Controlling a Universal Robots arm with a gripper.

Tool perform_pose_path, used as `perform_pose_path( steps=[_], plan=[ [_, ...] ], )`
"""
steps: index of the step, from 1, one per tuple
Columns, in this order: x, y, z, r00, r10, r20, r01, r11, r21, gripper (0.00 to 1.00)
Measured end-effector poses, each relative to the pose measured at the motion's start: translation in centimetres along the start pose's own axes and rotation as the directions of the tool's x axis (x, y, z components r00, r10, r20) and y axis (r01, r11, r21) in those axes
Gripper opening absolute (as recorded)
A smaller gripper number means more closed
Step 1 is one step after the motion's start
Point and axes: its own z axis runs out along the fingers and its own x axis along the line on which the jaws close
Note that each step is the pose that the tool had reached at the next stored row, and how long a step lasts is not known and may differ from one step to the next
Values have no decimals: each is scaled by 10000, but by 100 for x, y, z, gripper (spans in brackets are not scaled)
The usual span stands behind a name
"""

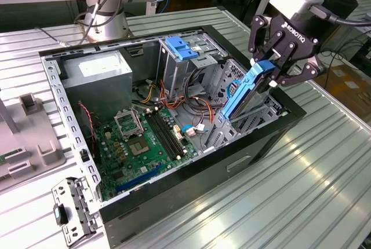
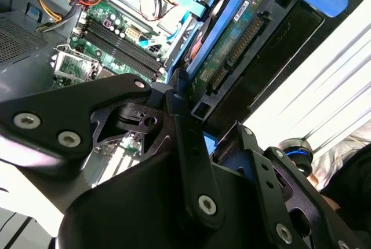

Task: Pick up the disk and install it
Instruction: 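Insert the disk into the insertion slot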

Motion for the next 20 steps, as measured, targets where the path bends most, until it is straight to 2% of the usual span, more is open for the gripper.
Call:
perform_pose_path(
  steps=[10,20],
  plan=[
    [6,-4,69,10000,0,0,0,10000,0,37],
    [7,-4,77,10000,0,-1,0,10000,0,38]
  ],
)
